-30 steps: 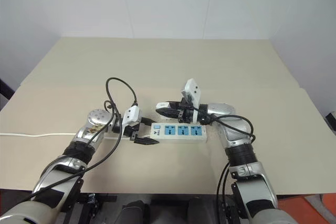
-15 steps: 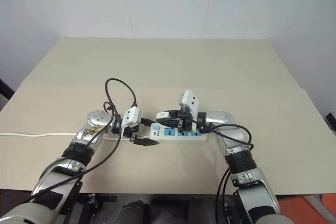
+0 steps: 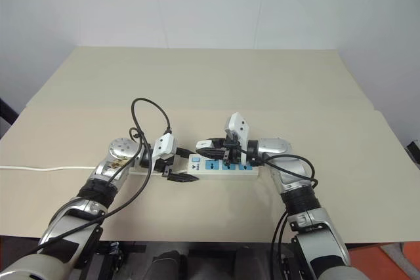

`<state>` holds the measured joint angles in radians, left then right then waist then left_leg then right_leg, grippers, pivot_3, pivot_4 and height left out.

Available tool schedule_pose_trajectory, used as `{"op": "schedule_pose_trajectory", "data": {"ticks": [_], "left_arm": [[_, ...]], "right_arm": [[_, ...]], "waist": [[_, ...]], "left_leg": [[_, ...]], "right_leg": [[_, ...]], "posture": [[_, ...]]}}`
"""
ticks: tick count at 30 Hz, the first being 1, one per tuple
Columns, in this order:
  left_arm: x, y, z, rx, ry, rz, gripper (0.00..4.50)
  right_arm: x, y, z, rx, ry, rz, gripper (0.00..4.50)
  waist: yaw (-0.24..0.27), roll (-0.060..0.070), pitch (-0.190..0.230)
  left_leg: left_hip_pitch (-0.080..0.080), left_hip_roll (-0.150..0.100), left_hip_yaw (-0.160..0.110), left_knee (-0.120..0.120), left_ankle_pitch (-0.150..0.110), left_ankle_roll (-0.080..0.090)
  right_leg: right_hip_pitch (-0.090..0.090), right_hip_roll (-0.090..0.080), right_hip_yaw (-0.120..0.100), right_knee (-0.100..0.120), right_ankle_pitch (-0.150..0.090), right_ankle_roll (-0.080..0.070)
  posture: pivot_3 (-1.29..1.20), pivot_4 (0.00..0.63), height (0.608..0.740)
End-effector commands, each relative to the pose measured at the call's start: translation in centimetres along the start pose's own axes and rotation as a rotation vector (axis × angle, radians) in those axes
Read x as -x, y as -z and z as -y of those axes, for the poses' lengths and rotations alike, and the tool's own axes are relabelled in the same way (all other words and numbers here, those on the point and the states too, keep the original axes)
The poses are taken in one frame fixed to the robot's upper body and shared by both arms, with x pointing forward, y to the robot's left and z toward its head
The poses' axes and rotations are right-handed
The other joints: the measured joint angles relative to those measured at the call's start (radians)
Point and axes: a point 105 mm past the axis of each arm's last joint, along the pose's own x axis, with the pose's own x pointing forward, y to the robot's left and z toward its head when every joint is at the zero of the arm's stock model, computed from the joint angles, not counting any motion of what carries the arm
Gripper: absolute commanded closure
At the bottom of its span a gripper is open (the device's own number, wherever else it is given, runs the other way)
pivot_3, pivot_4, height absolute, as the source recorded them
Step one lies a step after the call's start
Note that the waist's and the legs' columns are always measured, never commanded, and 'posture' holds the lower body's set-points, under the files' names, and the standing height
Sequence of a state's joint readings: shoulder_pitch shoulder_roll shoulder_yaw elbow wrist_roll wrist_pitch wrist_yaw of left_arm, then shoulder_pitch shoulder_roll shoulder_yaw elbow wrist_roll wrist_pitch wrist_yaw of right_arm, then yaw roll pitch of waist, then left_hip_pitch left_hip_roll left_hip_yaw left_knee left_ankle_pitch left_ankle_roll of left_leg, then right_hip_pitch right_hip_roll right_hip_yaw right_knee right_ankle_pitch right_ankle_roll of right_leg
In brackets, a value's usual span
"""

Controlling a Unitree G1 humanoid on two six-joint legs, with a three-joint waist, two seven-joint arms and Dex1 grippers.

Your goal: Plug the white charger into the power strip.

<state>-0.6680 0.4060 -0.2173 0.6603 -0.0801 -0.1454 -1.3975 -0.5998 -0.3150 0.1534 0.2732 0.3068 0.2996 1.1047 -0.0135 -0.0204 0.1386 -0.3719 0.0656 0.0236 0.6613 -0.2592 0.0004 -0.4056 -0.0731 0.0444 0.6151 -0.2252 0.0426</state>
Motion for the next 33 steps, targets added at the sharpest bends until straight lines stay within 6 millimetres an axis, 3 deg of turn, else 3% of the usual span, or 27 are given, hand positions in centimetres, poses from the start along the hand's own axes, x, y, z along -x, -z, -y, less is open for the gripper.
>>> {"op": "schedule_pose_trajectory", "data": {"ticks": [1,17,33], "left_arm": [[0.0,0.7,0.7,0.007,0.033,-0.038,1.23],[0.2,0.7,0.6,0.012,0.030,-0.044,1.23],[0.5,0.7,0.4,0.012,0.025,-0.050,1.23]], "right_arm": [[0.4,-2.2,0.3,0.002,0.018,0.086,3.33],[0.3,-1.9,0.3,-0.014,0.041,0.107,3.33],[0.8,0.3,0.6,0.008,0.077,0.061,3.33]], "waist": [[0.000,0.000,0.000],[0.000,0.000,0.000],[-0.001,0.000,0.000]], "left_leg": [[0.000,0.000,0.000,0.000,0.000,0.000],[0.000,0.000,0.000,0.000,0.000,0.000],[0.000,0.001,0.000,0.000,0.000,0.000]], "right_leg": [[0.000,0.000,0.000,0.000,0.000,0.000],[0.000,0.000,0.000,0.000,0.000,0.000],[0.000,0.000,0.000,0.000,0.000,0.000]], "posture": [[0.00,0.150,0.740],[0.00,0.150,0.740],[0.00,0.150,0.740]]}}
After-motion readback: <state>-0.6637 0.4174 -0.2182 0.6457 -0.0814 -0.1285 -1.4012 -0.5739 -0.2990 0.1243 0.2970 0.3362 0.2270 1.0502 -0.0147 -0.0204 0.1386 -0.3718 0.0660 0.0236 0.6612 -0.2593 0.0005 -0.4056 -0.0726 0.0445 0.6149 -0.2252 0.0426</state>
